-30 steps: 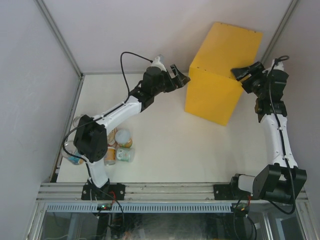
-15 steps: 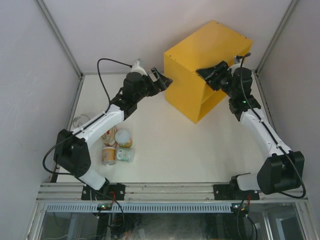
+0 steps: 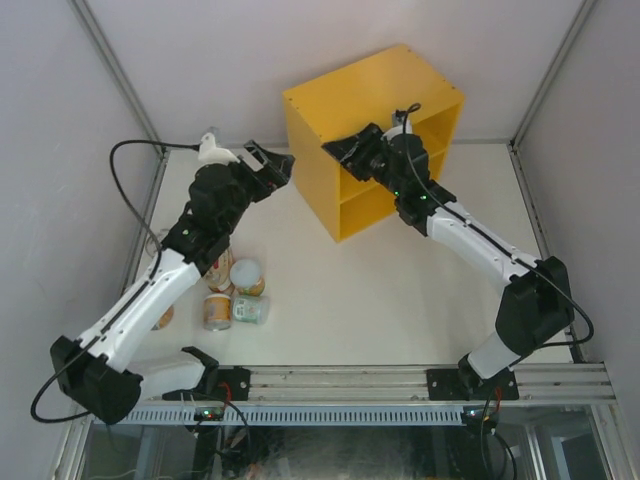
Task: Place and organize the canned foods onto the counter
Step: Move the counter to the center of the board.
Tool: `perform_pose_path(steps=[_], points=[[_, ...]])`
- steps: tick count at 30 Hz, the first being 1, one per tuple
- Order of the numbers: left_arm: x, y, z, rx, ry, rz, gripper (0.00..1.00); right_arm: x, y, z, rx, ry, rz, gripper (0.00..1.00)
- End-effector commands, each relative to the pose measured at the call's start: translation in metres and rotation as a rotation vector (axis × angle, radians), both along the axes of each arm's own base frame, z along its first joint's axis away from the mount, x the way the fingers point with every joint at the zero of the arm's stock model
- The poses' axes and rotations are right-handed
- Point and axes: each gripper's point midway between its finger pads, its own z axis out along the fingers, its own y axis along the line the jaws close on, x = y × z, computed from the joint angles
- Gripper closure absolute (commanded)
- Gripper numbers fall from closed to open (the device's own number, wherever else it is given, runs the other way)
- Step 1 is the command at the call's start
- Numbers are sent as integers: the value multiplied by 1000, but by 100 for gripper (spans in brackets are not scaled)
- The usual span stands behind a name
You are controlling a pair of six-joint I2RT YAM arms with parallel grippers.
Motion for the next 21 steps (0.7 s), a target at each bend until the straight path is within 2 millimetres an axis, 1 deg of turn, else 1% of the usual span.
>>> perform_pose_path(steps=[1, 4, 7, 9, 10, 15, 21], points=[[-16, 42, 8, 55, -13, 143, 5, -46, 63, -26, -63, 66, 199, 73], [-29, 59, 9, 88, -1, 185, 5, -52, 83, -24, -69, 66, 221, 73], [-44, 72, 7, 107, 14, 204, 4, -65, 103, -24, -72, 74, 269, 73], [-50, 90, 6, 114, 20, 253, 4, -74, 115, -22, -81, 73, 301, 73], [-54, 94, 5, 116, 23, 262, 4, -79, 120, -22, -86, 74, 314, 73], [-72, 110, -6, 126, 52, 300, 4, -100, 141, -22, -94, 77, 366, 73], [-89, 123, -16, 137, 81, 326, 4, -118, 157, -27, -109, 90, 400, 71]])
